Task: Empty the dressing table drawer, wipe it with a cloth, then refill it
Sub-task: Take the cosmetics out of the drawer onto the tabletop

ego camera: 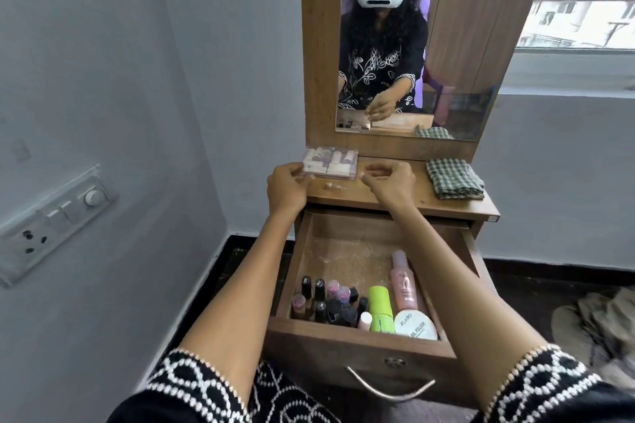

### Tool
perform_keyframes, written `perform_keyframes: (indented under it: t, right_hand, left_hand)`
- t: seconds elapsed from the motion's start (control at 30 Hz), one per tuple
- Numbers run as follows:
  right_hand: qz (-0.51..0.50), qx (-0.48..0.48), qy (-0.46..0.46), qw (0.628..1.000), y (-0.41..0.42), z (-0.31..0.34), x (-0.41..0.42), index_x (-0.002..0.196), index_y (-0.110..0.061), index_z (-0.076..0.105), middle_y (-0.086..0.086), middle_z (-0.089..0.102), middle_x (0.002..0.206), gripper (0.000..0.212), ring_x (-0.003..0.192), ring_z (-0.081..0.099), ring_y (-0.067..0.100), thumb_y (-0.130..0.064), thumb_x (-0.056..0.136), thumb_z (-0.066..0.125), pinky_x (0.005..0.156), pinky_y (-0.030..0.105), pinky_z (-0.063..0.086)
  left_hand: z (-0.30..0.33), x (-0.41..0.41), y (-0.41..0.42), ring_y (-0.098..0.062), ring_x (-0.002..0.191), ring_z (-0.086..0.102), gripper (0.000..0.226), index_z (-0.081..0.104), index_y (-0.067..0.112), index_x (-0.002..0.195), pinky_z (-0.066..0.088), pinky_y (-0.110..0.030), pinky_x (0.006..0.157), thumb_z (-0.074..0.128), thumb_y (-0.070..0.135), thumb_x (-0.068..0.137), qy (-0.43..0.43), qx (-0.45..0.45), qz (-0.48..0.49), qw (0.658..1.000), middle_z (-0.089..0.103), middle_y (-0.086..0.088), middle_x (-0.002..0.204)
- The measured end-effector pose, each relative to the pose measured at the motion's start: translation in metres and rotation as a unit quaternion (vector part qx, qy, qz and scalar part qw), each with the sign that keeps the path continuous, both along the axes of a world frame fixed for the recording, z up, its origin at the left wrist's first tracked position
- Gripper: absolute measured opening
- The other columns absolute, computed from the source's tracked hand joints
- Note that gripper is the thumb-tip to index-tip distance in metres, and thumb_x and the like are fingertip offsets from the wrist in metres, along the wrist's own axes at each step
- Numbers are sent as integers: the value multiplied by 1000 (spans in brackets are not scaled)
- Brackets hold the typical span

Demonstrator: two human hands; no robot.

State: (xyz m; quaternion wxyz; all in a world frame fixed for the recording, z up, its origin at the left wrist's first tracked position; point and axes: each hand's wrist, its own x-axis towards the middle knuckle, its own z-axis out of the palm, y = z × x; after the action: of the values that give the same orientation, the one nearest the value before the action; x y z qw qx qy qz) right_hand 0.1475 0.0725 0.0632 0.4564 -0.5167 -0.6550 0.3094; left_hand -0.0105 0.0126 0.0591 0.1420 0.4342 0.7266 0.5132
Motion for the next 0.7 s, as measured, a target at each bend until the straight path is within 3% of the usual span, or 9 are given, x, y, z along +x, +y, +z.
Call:
perform_keyframes:
  t: [0.1,0.2,0.3,0.53,0.63,0.7]
  right_hand:
    - [87,0,-7,996,-32,1,8,100,-9,71,-2,68,89,20,75,62,2,-11,81,73,70,12,52]
    - [175,-34,-23,984,-61,-3,10,105,-7,69,2,70,95,27,81,66,8,-12,80,74,76,17,55]
    - [242,-62,-71,966,-80,-15,6,115,-7,64,6,69,103,40,94,67,20,-11,77,77,86,28,55]
    - [293,-77,-225,926,-104,-45,1,119,-4,63,8,67,115,46,104,62,18,-16,77,77,95,30,50]
    - [288,-89,-272,914,-107,-57,-2,112,-8,67,7,68,110,38,100,63,19,-21,77,78,89,30,52]
    - [289,-91,-283,910,-109,-62,-2,109,-10,68,3,67,95,35,84,61,13,-21,77,77,73,18,48]
  left_hand:
    - [6,11,-32,-23,121,53,50,55,6,127,39,-32,104,71,12,81,-4,-48,-100,994,58,-9,129]
    - [8,17,-68,-22,122,52,53,54,10,128,40,-35,104,72,8,78,47,-126,-162,977,56,-6,131]
    - [0,16,-94,-23,122,51,58,51,12,131,41,-36,103,73,7,78,82,-178,-164,967,53,-6,135]
    - [-23,18,-120,-21,114,57,53,54,11,128,44,-33,99,72,7,78,75,-203,-157,964,57,-7,130]
    - [-32,23,-124,-19,114,57,51,55,12,128,43,-28,95,71,10,80,102,-233,-169,952,59,-6,128]
    - [-36,26,-124,-19,109,60,46,59,14,124,45,-27,91,70,11,80,120,-242,-165,949,61,-5,124]
